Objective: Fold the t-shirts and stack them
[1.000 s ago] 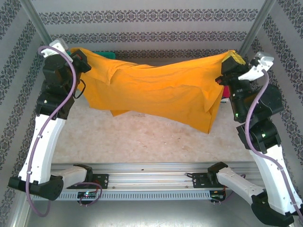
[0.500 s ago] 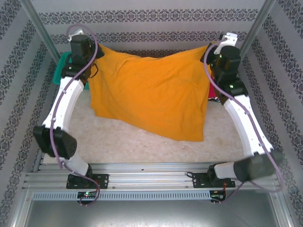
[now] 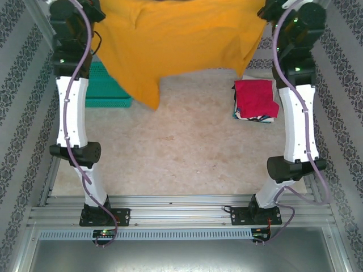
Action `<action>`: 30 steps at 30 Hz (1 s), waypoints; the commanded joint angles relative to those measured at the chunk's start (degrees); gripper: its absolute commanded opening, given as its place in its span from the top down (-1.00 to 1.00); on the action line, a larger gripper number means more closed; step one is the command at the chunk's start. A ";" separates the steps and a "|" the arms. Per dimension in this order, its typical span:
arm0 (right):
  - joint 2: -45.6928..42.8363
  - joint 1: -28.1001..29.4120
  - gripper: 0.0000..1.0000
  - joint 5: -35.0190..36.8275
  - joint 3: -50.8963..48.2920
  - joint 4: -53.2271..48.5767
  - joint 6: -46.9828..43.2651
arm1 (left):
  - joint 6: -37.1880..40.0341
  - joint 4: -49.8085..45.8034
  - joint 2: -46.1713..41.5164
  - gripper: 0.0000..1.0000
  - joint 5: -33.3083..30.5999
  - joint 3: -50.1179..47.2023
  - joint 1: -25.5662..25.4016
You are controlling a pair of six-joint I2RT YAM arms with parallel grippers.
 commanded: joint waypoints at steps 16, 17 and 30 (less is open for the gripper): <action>-40.08 -0.49 1.00 -1.69 -85.59 9.37 14.33 | -15.49 25.14 -48.25 1.00 13.19 -102.78 0.57; -40.89 -0.41 1.00 -1.45 -89.61 8.64 16.37 | -16.57 25.20 -49.24 1.00 13.19 -107.15 0.57; -36.31 -0.16 1.00 2.68 -106.93 -1.76 29.32 | -20.50 27.66 -49.98 1.00 12.84 -128.67 0.49</action>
